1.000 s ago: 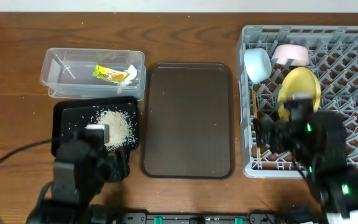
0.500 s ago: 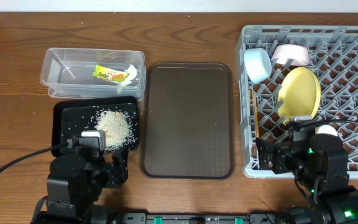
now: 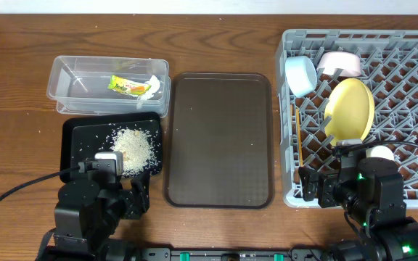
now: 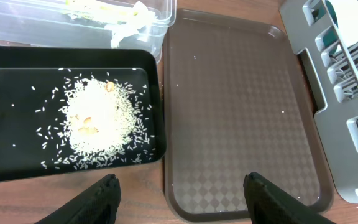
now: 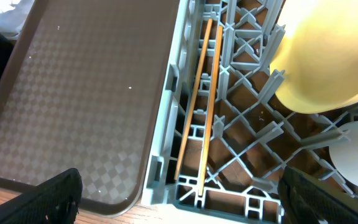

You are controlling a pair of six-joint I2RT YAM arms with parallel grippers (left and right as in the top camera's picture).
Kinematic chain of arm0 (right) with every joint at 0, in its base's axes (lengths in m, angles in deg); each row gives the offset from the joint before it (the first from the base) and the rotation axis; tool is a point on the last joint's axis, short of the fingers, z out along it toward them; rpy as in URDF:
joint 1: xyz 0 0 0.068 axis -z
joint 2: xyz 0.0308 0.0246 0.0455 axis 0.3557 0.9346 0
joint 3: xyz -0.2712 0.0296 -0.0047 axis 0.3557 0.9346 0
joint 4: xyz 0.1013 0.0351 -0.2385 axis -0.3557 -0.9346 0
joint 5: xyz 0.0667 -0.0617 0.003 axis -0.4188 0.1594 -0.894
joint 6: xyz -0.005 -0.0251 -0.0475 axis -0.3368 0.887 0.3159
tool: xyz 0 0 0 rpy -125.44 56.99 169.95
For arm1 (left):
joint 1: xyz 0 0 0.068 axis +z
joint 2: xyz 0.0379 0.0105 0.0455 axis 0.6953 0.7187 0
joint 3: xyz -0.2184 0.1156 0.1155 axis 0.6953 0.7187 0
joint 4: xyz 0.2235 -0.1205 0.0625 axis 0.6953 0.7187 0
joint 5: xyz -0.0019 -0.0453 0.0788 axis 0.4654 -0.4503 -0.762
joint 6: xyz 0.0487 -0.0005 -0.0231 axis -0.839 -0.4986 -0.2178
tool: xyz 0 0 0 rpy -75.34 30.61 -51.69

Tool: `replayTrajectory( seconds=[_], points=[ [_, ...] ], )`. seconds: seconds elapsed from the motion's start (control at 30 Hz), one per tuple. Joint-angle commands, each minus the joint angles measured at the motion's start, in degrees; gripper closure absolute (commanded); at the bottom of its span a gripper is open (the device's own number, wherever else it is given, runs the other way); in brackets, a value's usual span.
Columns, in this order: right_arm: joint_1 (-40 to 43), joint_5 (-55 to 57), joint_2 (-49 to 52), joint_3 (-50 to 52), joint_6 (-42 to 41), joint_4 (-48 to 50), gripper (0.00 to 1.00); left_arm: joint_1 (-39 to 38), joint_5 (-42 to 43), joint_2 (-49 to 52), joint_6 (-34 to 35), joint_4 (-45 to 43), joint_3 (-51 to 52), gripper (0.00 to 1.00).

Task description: Sort waste into correct bins and load items into the dishwasher rack

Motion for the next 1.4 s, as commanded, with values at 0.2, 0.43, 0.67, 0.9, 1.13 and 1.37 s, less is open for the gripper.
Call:
replayTrajectory(
  seconds=[0.2,0.43,0.67,0.9,1.13,1.37],
  points=[
    [4.3,2.2,-5.2,1.8,5.6,4.9,0.01,-0.2,0.1,-0.1,0.5,-0.2,0.4,0.33],
    [8.2,1.9,-16.1,13.3,6.1,19.4,0.01,-0.2,0.1,-0.1,0.5,-0.2,0.4,0.33],
    [8.2,2.3,-27.7,27.3,6.1,38.3,0.01,-0.2,0.1,-0.1,0.5,-0.2,0.4,0.33],
    [8.2,2.3,-33.0,40.4,9.8,59.1,0.01,-0.2,0.1,-0.1,0.5,-0.2,0.4,0.33],
    [8.2,3.1,-33.9,42.1,11.1,52.9,0.01,-0.2,0.1,-0.1,0.5,-0.2,0.4,0.33],
    [8.2,3.3,-33.4,42.1,11.1,49.6,0.01,-0.2,0.1,-0.1,0.5,-0.2,0.4,0.33]
  ],
)
